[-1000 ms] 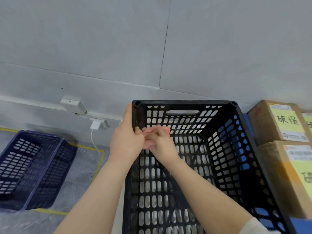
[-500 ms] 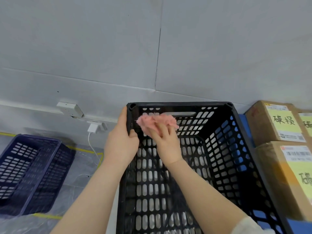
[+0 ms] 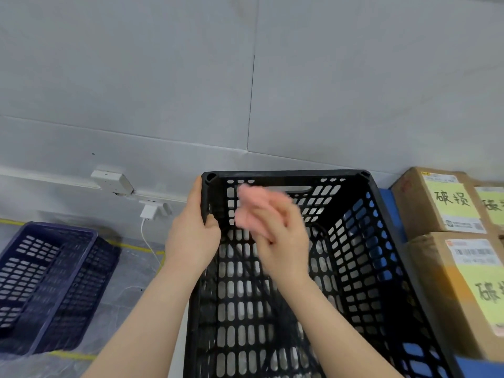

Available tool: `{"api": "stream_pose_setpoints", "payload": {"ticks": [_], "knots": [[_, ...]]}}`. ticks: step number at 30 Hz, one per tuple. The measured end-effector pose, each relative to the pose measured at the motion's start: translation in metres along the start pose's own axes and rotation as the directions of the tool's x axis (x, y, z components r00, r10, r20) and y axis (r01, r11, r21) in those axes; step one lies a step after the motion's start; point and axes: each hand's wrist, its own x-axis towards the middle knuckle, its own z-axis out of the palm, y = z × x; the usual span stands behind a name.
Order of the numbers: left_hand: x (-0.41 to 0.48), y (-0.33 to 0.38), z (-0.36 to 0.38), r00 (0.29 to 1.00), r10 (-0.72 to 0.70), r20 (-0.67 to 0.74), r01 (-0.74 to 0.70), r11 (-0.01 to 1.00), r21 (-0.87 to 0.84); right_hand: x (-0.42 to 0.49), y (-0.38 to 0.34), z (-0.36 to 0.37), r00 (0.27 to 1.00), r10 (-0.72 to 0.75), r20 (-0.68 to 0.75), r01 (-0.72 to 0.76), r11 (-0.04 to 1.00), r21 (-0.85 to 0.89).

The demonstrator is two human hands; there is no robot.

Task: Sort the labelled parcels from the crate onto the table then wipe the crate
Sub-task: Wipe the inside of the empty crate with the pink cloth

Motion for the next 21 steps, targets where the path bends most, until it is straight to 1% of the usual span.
{"api": "stream_pose_setpoints", "payload": {"ticks": [1, 2, 3, 4, 6, 8, 9, 10, 12, 13, 14, 15, 16, 17, 18, 19, 20, 21], "knots": [[0.0, 0.0, 0.0, 1.0, 0.001, -0.001, -0.001, 1.0, 0.001, 0.008, -0.004, -0.006, 0.993, -0.027, -0.118, 0.028, 1.0, 0.009], [0.0, 0.0, 0.001, 1.0, 0.001, -0.001, -0.001, 1.0, 0.001, 0.018, -0.005, -0.01, 0.98, -0.035, -0.195, 0.034, 0.999, -0.007], [0.0, 0.0, 0.001, 1.0, 0.0, 0.0, 0.0, 1.0, -0.002, 0.027, -0.001, -0.009, 0.975, -0.026, -0.221, 0.02, 0.999, -0.03], [0.0, 0.0, 0.001, 1.0, -0.001, 0.002, 0.001, 1.0, -0.007, 0.034, 0.007, -0.005, 0.98, -0.02, -0.196, 0.004, 0.997, -0.08], [0.0, -0.001, 0.001, 1.0, -0.004, 0.002, 0.004, 1.0, -0.012, 0.039, 0.024, 0.009, 0.996, -0.028, -0.08, 0.012, 0.981, -0.195], [0.0, -0.002, 0.001, 1.0, -0.002, 0.007, 0.002, 1.0, -0.005, 0.036, 0.041, 0.014, 1.0, -0.025, 0.012, 0.028, 0.972, -0.233], [0.001, -0.002, 0.001, 1.0, -0.001, 0.009, 0.001, 1.0, -0.005, 0.032, 0.051, 0.015, 0.995, -0.048, 0.086, 0.068, 0.967, -0.246], [0.002, -0.002, 0.002, 1.0, 0.0, 0.012, 0.0, 1.0, -0.008, 0.025, 0.063, 0.015, 0.979, -0.096, 0.178, 0.146, 0.945, -0.293], [0.002, -0.002, 0.002, 1.0, 0.002, 0.021, -0.001, 1.0, -0.018, 0.006, 0.088, 0.014, 0.898, -0.196, 0.395, 0.346, 0.869, -0.355], [0.002, -0.003, 0.001, 1.0, 0.001, 0.02, 0.0, 1.0, -0.026, -0.005, 0.101, 0.015, 0.842, -0.194, 0.503, 0.411, 0.835, -0.366], [0.001, -0.003, 0.001, 1.0, -0.003, 0.018, 0.004, 1.0, -0.031, -0.017, 0.111, 0.017, 0.786, -0.109, 0.608, 0.415, 0.823, -0.388], [0.0, -0.003, 0.001, 1.0, -0.004, 0.018, 0.004, 0.999, -0.031, -0.027, 0.119, 0.021, 0.761, -0.036, 0.648, 0.398, 0.814, -0.422], [0.0, -0.002, 0.001, 1.0, 0.002, 0.017, -0.001, 1.0, -0.029, -0.032, 0.121, 0.024, 0.756, 0.015, 0.655, 0.349, 0.836, -0.423], [-0.001, -0.001, 0.001, 1.0, 0.007, 0.014, -0.006, 1.0, -0.029, -0.035, 0.121, 0.027, 0.779, 0.049, 0.626, 0.271, 0.873, -0.405], [0.0, 0.0, 0.001, 1.0, 0.007, 0.01, -0.007, 0.999, -0.032, -0.031, 0.116, 0.027, 0.776, 0.078, 0.626, 0.243, 0.879, -0.41], [0.001, 0.001, 0.001, 1.0, 0.004, 0.008, -0.004, 0.999, -0.032, -0.029, 0.112, 0.028, 0.765, 0.082, 0.639, 0.274, 0.856, -0.438], [0.0, 0.001, 0.001, 1.0, 0.0, 0.01, 0.001, 1.0, -0.031, -0.027, 0.107, 0.025, 0.748, 0.098, 0.656, 0.272, 0.857, -0.438], [0.0, 0.001, 0.001, 1.0, -0.004, 0.012, 0.005, 0.999, -0.031, -0.022, 0.102, 0.018, 0.757, 0.08, 0.649, 0.278, 0.859, -0.431]]}}
